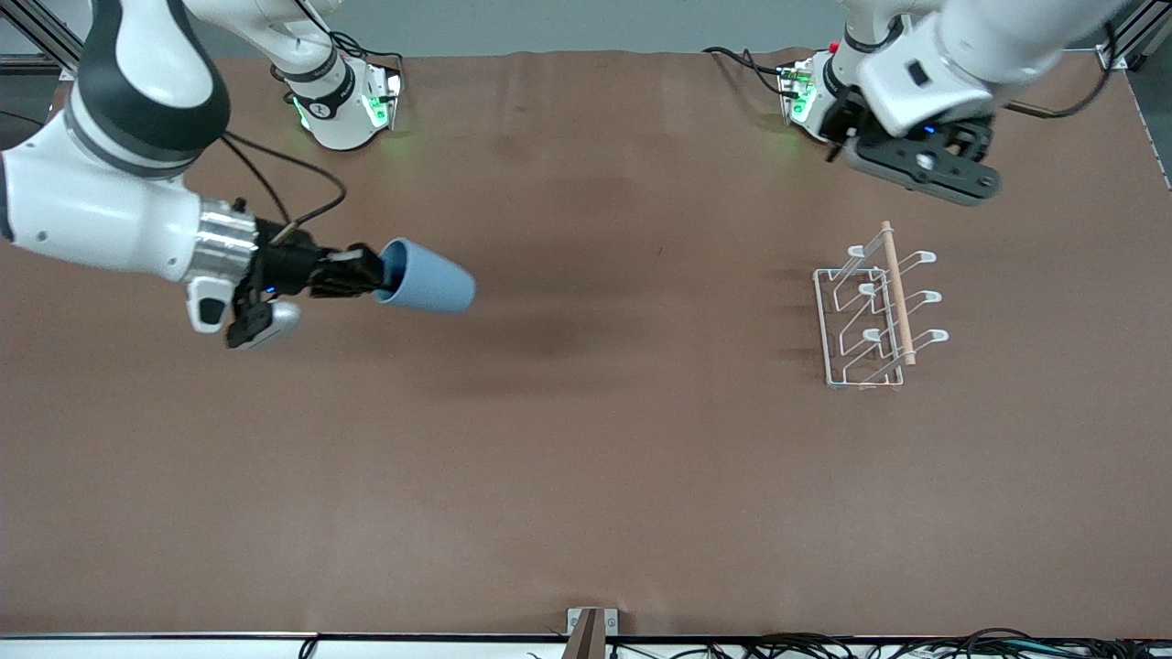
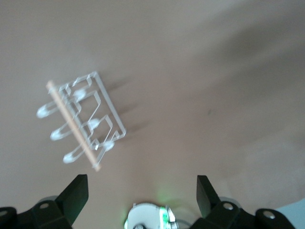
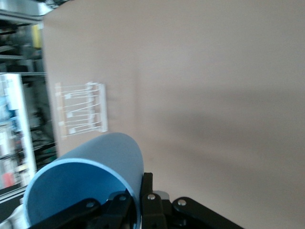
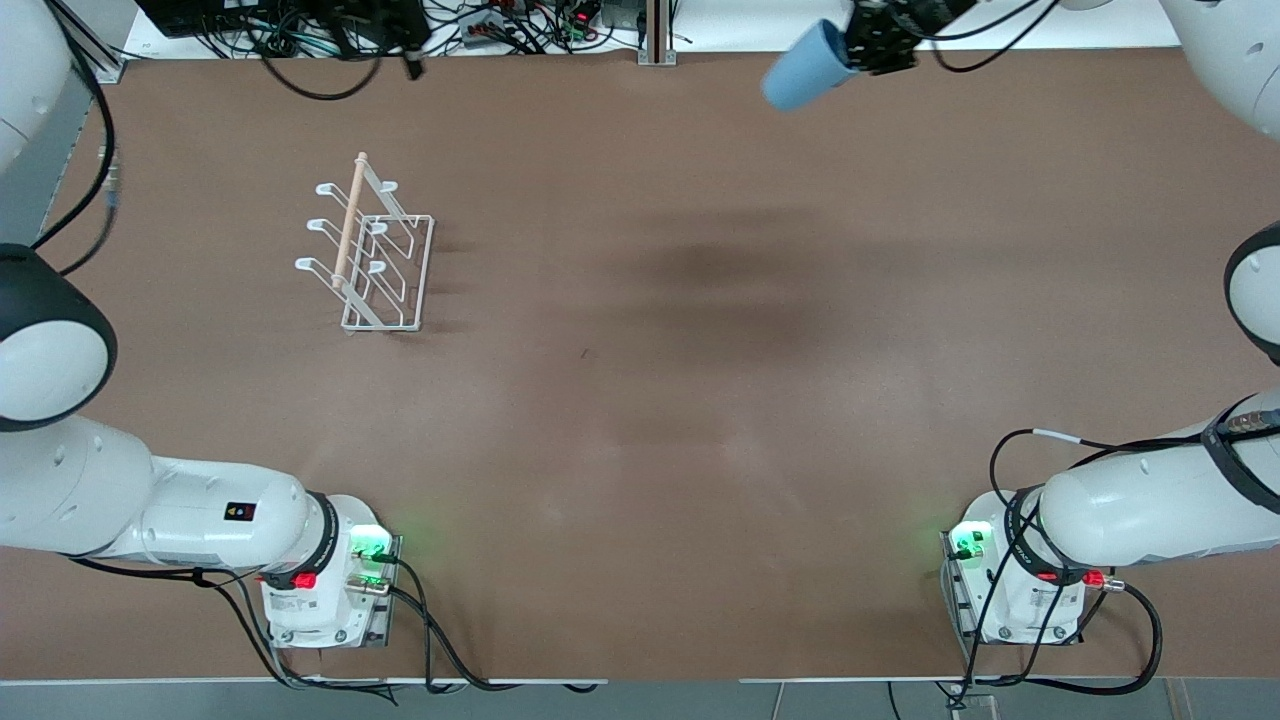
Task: Hang cup on cup holder
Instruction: 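Grasp and lift the blue cup with the right gripper while the left gripper approaches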
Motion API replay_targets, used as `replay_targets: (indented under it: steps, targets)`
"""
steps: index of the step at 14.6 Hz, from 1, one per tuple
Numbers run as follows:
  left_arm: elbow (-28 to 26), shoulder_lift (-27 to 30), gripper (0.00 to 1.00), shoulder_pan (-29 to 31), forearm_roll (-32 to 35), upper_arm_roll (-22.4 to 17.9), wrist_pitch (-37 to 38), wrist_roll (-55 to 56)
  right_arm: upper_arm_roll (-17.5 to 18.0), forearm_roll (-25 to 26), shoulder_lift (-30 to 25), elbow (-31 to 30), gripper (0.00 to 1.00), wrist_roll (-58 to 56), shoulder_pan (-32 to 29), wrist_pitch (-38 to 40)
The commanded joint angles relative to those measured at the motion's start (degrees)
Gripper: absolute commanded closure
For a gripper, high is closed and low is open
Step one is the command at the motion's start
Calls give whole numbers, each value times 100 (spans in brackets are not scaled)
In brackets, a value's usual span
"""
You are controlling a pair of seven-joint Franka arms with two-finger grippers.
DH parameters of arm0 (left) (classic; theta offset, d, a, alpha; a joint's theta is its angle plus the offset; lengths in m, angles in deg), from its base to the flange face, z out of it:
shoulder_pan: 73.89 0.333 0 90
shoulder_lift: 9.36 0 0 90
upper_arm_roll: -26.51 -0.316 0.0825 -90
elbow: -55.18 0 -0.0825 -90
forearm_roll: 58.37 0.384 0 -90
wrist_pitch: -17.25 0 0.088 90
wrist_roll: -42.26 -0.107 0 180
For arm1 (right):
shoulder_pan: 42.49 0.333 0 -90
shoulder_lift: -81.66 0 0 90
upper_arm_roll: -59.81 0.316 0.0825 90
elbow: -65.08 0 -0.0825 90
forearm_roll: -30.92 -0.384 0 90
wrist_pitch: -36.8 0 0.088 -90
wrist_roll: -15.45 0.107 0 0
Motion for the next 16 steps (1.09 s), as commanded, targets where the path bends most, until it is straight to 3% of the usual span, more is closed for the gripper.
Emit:
replay_targets:
  steps: [1, 5, 9, 16]
  targets:
    - [352, -260, 0, -205, -41, 497, -456, -66, -56, -789, -105, -172, 99, 17, 182, -29]
    - [335, -504, 0, -837, 12, 1202, -1571, -66, -47, -1257, -69, -172, 99, -45, 332, 225]
    - [343, -944, 0, -1515, 21, 1220, -2661, -530, -47, -1442, -61, -164, 99, -238, 341, 831]
    - [344, -1630, 0, -1630, 21, 1211, -3903, -1806, -56, -1442, -34, -155, 99, -660, 341, 1633]
